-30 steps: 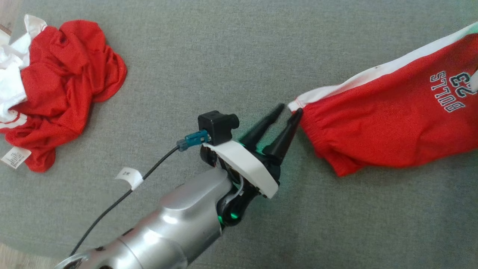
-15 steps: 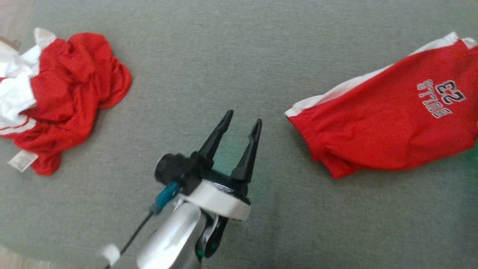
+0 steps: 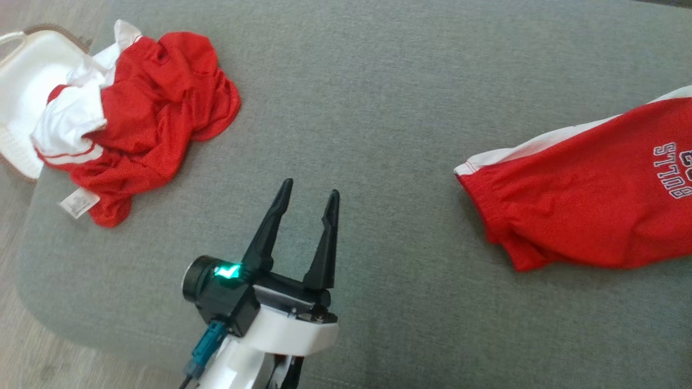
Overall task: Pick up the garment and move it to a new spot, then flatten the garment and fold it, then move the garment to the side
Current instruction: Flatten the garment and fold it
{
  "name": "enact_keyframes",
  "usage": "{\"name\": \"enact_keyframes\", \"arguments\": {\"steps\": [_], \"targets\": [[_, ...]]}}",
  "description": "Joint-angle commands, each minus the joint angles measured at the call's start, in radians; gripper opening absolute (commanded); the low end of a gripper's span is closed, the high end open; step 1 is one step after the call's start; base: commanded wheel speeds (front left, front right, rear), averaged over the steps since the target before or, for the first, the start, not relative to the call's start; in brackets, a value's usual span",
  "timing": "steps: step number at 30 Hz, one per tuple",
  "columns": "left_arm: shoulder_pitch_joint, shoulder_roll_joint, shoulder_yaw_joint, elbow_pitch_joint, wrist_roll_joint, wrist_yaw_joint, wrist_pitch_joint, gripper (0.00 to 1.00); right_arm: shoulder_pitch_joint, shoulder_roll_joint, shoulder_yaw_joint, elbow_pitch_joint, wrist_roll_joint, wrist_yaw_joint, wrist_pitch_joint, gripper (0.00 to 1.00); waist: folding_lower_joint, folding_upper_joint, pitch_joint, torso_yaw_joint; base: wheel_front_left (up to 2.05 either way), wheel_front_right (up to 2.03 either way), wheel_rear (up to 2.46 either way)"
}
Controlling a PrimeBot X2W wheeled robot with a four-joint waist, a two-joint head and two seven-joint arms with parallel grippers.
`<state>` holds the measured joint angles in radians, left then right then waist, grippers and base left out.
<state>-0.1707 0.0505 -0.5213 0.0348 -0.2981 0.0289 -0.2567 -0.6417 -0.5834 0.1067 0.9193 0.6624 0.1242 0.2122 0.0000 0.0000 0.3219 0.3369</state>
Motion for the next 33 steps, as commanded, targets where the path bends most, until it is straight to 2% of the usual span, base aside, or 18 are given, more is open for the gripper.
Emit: {"name": "enact_keyframes", "arguments": {"steps": [1,9,10,12,17,24,29,33], "targets": [[-0.004,0.0,0.051,-0.042,0.013,0.008,-0.005,1.0,0.018,-0.019,0.013,-0.007,0.002,0.007,-0.032,0.0,0.0,0.0,-0.014,-0.02,0.0,0.0,0.0],[0.022,0.0,0.096,-0.037,0.052,-0.004,-0.005,1.0,0.001,0.007,0.02,0.046,-0.027,0.007,-0.091,0.0,0.0,0.0,-0.08,-0.139,0.0,0.0,0.0],[0.031,0.0,0.109,-0.037,0.058,-0.009,-0.005,1.0,0.001,0.004,0.024,0.053,-0.027,0.007,-0.099,0.0,0.0,0.0,-0.097,-0.182,0.0,0.0,0.0],[0.037,0.0,0.119,-0.036,0.063,-0.015,-0.005,1.0,0.005,-0.008,0.029,0.057,-0.026,0.007,-0.109,0.0,0.0,0.0,-0.109,-0.219,0.0,0.0,0.0],[0.049,0.0,0.14,-0.031,0.067,-0.023,-0.005,1.0,0.016,-0.022,0.034,0.048,-0.042,0.007,-0.163,0.0,0.0,0.0,-0.13,-0.281,0.0,0.0,0.0],[0.068,0.0,0.152,-0.016,0.069,-0.03,-0.005,1.0,0.008,0.026,0.044,-0.034,-0.055,0.007,-0.24,0.0,0.0,0.0,-0.164,-0.308,0.0,0.0,0.0],[0.087,0.0,0.153,-0.004,0.061,-0.031,-0.005,1.0,0.031,0.101,0.068,-0.171,-0.051,0.007,-0.259,0.0,0.0,0.0,-0.201,-0.298,0.0,0.0,0.0],[0.099,0.0,0.147,0.0,0.049,-0.028,-0.005,1.0,0.078,0.19,0.098,-0.29,-0.059,0.007,-0.248,0.0,0.0,0.0,-0.226,-0.278,0.0,0.0,0.0]]}}
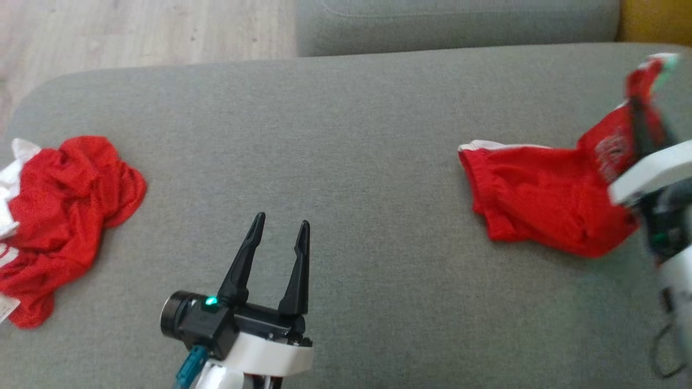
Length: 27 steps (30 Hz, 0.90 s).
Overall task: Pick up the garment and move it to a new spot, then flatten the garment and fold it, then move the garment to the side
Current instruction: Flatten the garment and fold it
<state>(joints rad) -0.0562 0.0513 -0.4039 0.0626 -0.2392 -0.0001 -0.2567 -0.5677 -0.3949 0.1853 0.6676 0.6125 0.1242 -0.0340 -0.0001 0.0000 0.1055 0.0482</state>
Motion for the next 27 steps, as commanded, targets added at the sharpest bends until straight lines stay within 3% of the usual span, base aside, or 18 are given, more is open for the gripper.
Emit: {"name": "enact_keyframes", "arguments": {"steps": [1,7,8,9,12,15,20,27], "targets": [[-0.013,-0.001,0.027,-0.027,-0.012,0.001,-0.005,1.0,0.019,0.023,0.028,-0.065,-0.021,0.007,-0.003,0.0,0.0001,0.0,-0.015,0.017,0.0,0.0,0.0],[-0.001,-0.001,0.023,-0.028,-0.02,0.007,-0.005,1.0,0.112,0.195,0.073,-0.156,-0.122,0.007,0.005,0.04,0.0001,0.0,-0.035,0.054,0.0,0.0,0.0],[0.0,-0.001,0.023,-0.029,-0.023,0.008,-0.005,1.0,0.126,0.225,0.079,-0.159,-0.139,0.007,0.008,0.87,0.0001,0.0,-0.036,0.06,0.0,0.0,0.0],[0.001,-0.001,0.022,-0.029,-0.024,0.008,-0.005,1.0,0.141,0.253,0.084,-0.164,-0.147,0.007,0.011,1.0,0.0001,0.0,-0.037,0.066,0.0,0.0,0.0],[0.003,-0.001,0.02,-0.034,-0.029,0.012,-0.005,1.0,0.187,0.29,0.101,-0.207,-0.153,0.007,0.017,1.0,0.0001,0.0,-0.042,0.079,0.0,0.0,0.0],[0.013,-0.001,0.027,-0.041,-0.03,0.02,-0.005,1.0,0.238,0.286,0.089,-0.278,-0.157,0.007,0.003,1.0,0.0001,0.0,-0.052,0.086,0.0,0.0,0.0],[0.039,-0.001,0.042,-0.052,-0.037,0.035,-0.005,1.0,0.336,0.221,0.06,-0.391,-0.163,0.007,-0.005,1.0,0.0001,0.0,-0.074,0.094,0.0,0.0,0.0],[0.108,-0.001,0.061,-0.066,-0.038,0.049,-0.005,1.0,0.53,0.111,-0.068,-0.484,-0.138,0.007,0.003,1.0,0.0001,0.0,-0.116,0.103,0.0,0.0,0.0]]}}
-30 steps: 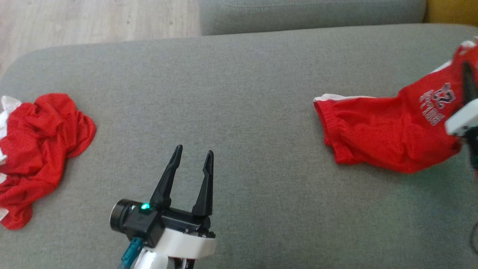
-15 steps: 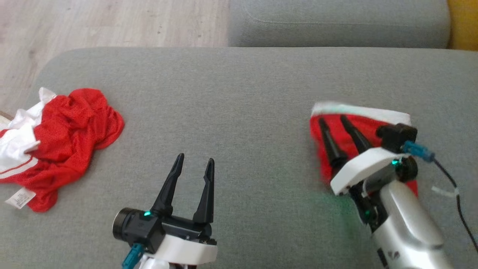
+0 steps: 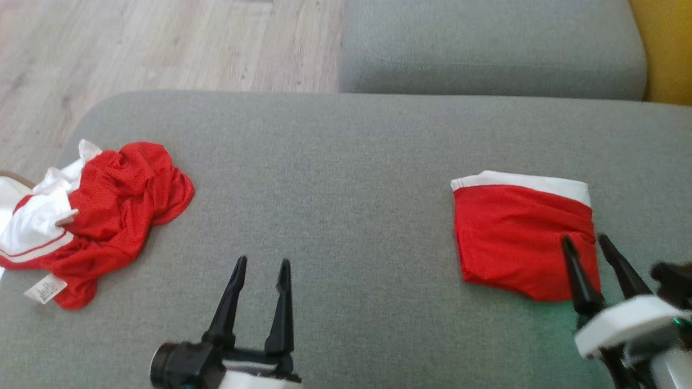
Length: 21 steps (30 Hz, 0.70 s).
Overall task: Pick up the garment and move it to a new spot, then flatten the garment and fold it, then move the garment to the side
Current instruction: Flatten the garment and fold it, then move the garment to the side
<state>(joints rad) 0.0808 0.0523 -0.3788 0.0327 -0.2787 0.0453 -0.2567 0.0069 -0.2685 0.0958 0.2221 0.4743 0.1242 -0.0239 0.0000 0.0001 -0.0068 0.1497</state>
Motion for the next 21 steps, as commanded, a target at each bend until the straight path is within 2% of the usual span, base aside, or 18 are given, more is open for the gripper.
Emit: {"name": "enact_keyframes", "arguments": {"steps": [1,5,9,14,21], "targets": [[-0.016,-0.002,0.041,-0.037,0.003,0.008,-0.005,1.0,-0.024,-0.027,0.011,-0.045,0.0,0.007,-0.014,1.0,0.0,-0.0001,-0.011,0.001,0.0,0.0,0.0],[0.037,-0.002,0.075,-0.039,0.012,0.021,-0.005,1.0,0.034,-0.043,-0.012,-0.062,-0.013,0.007,-0.063,1.0,0.0,-0.0001,-0.041,-0.006,0.0,0.0,0.0],[0.091,-0.002,0.112,-0.035,0.027,0.023,-0.005,1.0,0.08,-0.053,0.014,-0.046,-0.094,0.007,-0.139,1.0,0.0,-0.0001,-0.071,-0.016,0.0,0.0,0.0],[0.145,0.0,0.149,-0.023,0.057,0.017,-0.005,1.0,0.126,-0.017,0.033,-0.002,-0.191,0.007,-0.216,1.0,0.0,-0.0001,-0.096,-0.029,0.0,0.0,0.0],[0.172,0.0,0.17,-0.017,0.079,0.002,-0.005,1.0,0.158,0.054,0.01,0.003,-0.269,0.007,-0.237,1.0,0.0,-0.0001,-0.1,-0.036,0.0,0.0,0.0]]}}
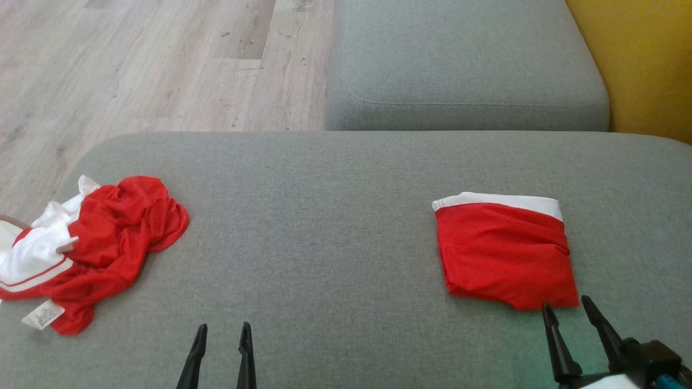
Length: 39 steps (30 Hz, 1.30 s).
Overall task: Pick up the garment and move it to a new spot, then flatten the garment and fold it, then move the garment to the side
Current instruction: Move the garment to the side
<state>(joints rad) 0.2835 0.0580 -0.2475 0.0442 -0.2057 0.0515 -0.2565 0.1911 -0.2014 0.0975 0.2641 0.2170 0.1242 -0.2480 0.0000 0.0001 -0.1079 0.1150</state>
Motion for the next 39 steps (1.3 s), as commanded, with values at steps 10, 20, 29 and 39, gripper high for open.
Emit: {"name": "enact_keyframes", "arguments": {"steps": [10,20,29,39], "targets": [[-0.025,-0.007,0.049,-0.03,-0.007,-0.005,-0.005,1.0,-0.011,0.024,0.0,-0.069,-0.049,0.007,-0.014,1.0,0.0,-0.0001,-0.002,-0.028,0.0,0.0,0.0],[-0.023,-0.008,0.036,-0.022,-0.026,0.003,-0.005,1.0,-0.003,0.035,-0.005,-0.074,-0.061,0.007,-0.014,1.0,0.0,-0.0001,-0.019,-0.04,0.0,0.0,0.0],[-0.014,-0.008,0.029,-0.018,-0.052,0.001,-0.005,1.0,-0.001,0.034,-0.004,-0.073,-0.063,0.007,-0.014,1.0,0.0,-0.0001,-0.023,-0.043,0.0,0.0,0.0],[-0.019,-0.008,0.025,-0.024,-0.016,0.006,-0.005,1.0,-0.005,0.035,-0.001,-0.076,-0.066,0.007,-0.014,1.0,0.0,-0.0001,-0.005,-0.042,0.0,0.0,0.0]]}}
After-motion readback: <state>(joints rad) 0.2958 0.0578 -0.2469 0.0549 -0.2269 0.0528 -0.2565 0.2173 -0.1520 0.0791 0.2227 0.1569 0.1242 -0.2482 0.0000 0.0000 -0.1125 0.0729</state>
